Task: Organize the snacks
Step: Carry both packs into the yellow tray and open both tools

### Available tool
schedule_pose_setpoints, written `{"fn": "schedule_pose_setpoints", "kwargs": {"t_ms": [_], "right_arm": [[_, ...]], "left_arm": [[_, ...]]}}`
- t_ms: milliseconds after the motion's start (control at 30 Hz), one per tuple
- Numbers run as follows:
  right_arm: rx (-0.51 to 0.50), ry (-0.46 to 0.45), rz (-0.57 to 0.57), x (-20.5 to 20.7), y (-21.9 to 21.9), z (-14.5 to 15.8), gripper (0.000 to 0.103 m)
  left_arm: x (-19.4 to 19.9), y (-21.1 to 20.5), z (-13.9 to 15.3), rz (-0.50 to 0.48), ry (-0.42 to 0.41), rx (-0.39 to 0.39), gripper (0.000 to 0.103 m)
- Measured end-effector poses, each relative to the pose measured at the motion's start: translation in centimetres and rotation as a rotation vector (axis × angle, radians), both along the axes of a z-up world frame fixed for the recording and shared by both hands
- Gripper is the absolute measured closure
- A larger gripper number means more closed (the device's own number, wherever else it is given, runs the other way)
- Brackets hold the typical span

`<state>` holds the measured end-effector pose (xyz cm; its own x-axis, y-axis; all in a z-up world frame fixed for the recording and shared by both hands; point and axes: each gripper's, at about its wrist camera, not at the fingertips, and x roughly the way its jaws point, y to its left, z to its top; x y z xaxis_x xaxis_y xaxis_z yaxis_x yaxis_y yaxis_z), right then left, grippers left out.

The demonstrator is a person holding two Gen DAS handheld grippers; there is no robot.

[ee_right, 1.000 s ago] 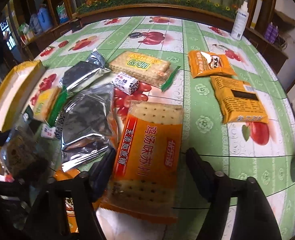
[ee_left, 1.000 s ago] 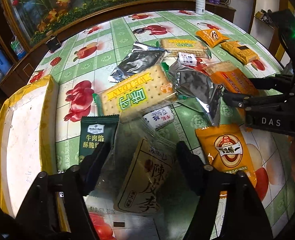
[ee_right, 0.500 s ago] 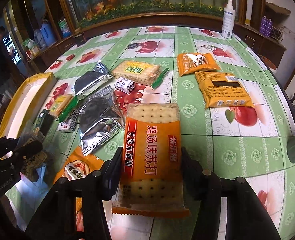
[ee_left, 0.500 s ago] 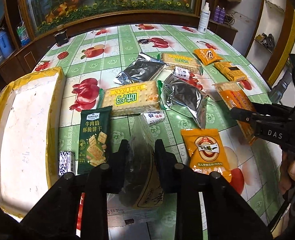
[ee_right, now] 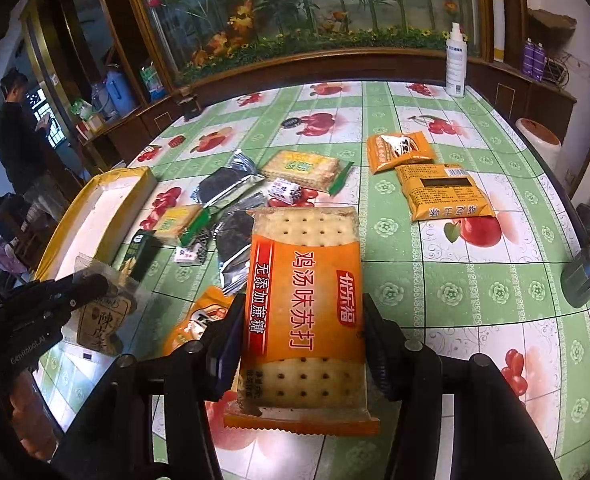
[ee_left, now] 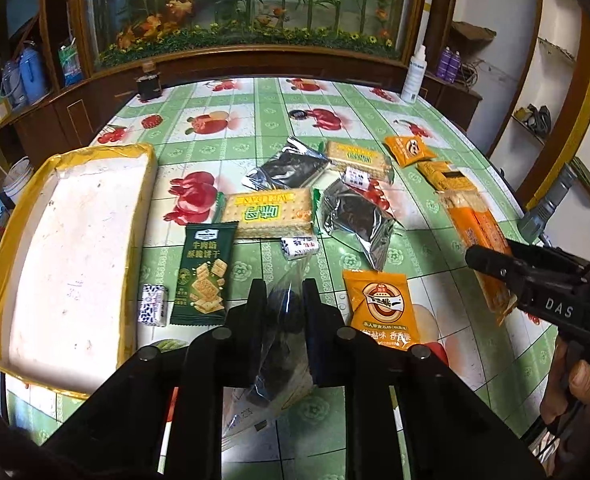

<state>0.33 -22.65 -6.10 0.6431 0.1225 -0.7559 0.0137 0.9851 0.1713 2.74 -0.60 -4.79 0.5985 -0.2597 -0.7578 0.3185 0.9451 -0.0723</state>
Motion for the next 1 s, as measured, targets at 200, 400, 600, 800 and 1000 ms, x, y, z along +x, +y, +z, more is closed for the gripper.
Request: {"fn": "schedule_pose_setpoints", "kwargs": {"t_ms": [200, 400, 600, 800, 1000], "right_arm": [[0.014, -0.032, 0.014, -1.1, 0.8, 1.3, 0.048], [0.013, -0.048, 0.044, -1.5, 2.2, 2.0, 0.049], [0.008, -0.048, 0.065, -1.5, 3.2, 2.1, 0.049], [0.009, -0.049, 0.083, -1.3, 4.0, 2.3, 0.049], [0.04, -0.052, 0.134, -0.6, 5.8, 2.6, 0.049]], "left_arm": [[-0.6, 1.8, 0.6, 0.041, -0.003, -0.028, 0.089], [-1.1, 3.4, 1.1, 0.109, -0.019, -0.025, 0.089], [-1.5, 5.4, 1.7, 0.189, -0.036, -0.035, 0.089], [-1.5, 6.7, 2.3, 0.226, -0.051, -0.046, 0.089], [-1.4, 8.9, 2.9, 0.27, -0.062, -0.068, 0.089]]}}
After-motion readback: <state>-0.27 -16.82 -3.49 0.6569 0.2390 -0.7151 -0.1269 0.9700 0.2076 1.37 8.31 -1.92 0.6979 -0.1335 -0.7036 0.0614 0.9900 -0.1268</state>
